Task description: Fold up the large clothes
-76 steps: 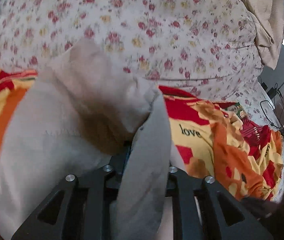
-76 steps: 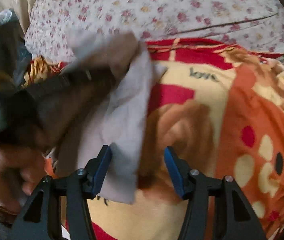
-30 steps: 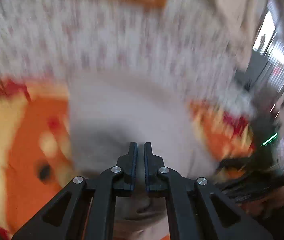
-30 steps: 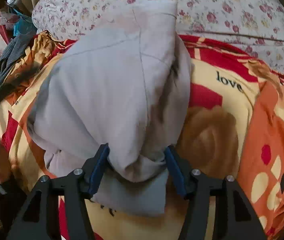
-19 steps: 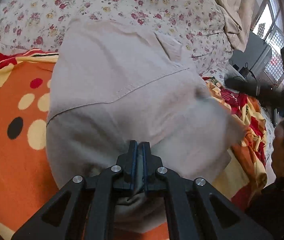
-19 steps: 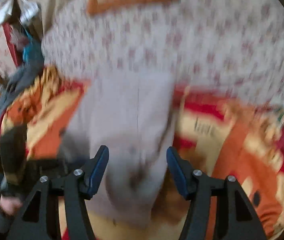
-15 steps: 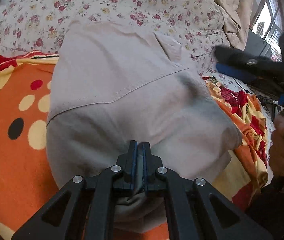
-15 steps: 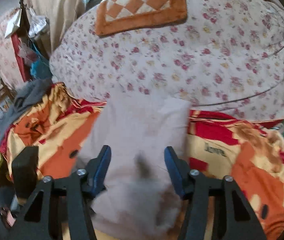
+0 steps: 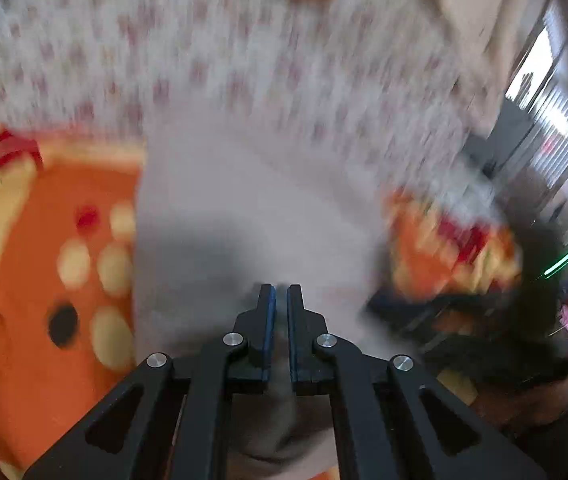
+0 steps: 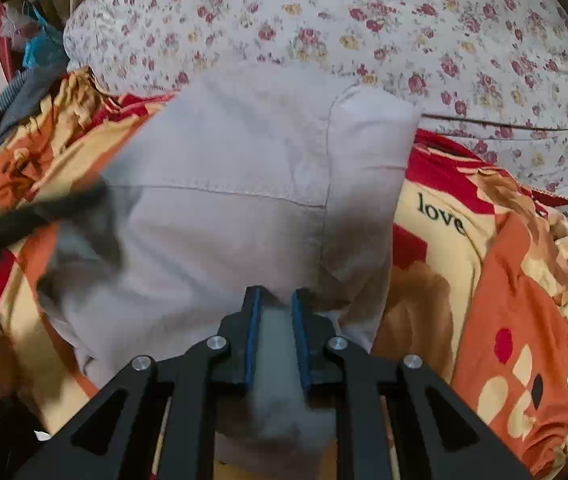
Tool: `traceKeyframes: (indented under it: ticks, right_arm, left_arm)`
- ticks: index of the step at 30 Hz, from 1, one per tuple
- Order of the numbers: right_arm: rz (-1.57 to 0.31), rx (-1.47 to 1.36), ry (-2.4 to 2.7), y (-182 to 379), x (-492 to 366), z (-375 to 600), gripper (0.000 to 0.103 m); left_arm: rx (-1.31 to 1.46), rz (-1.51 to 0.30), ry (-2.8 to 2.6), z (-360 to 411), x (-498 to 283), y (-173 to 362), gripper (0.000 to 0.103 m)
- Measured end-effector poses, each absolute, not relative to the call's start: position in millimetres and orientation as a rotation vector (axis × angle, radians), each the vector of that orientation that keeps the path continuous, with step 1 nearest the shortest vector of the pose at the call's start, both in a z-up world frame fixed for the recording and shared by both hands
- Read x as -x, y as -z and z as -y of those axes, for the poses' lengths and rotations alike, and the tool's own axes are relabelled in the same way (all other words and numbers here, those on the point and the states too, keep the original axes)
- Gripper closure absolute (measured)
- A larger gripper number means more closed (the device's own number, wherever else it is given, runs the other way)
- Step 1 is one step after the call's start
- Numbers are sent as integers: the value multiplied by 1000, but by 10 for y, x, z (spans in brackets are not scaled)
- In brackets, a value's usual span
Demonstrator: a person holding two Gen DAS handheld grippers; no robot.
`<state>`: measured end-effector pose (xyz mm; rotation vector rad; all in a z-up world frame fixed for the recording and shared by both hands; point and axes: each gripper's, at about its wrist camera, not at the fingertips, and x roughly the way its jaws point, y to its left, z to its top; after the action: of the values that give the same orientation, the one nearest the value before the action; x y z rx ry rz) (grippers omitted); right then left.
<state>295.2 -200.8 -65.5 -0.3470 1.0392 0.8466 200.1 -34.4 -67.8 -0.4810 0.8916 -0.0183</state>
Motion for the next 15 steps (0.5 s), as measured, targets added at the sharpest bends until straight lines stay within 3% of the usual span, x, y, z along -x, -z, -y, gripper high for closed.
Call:
traceKeyframes:
  ticks: [4,9,12,15]
  right_arm:
    - [-908,127,-842,196,-3065,2129,87]
    - [-825,82,-751,-198,-3498,1803,86]
    - [-933,122,-760,65,-3810,1435,85]
    - [-1075,152,-718,744,-4149,1231,85]
  left_arm:
    - [465,-898,39,389,-1961,791,103]
    - [502,-910,32,377,-1992,791,103]
    - [509,-903,27,404,-1990,798,103]
    - [522,-897,36,394,-1961,786,103]
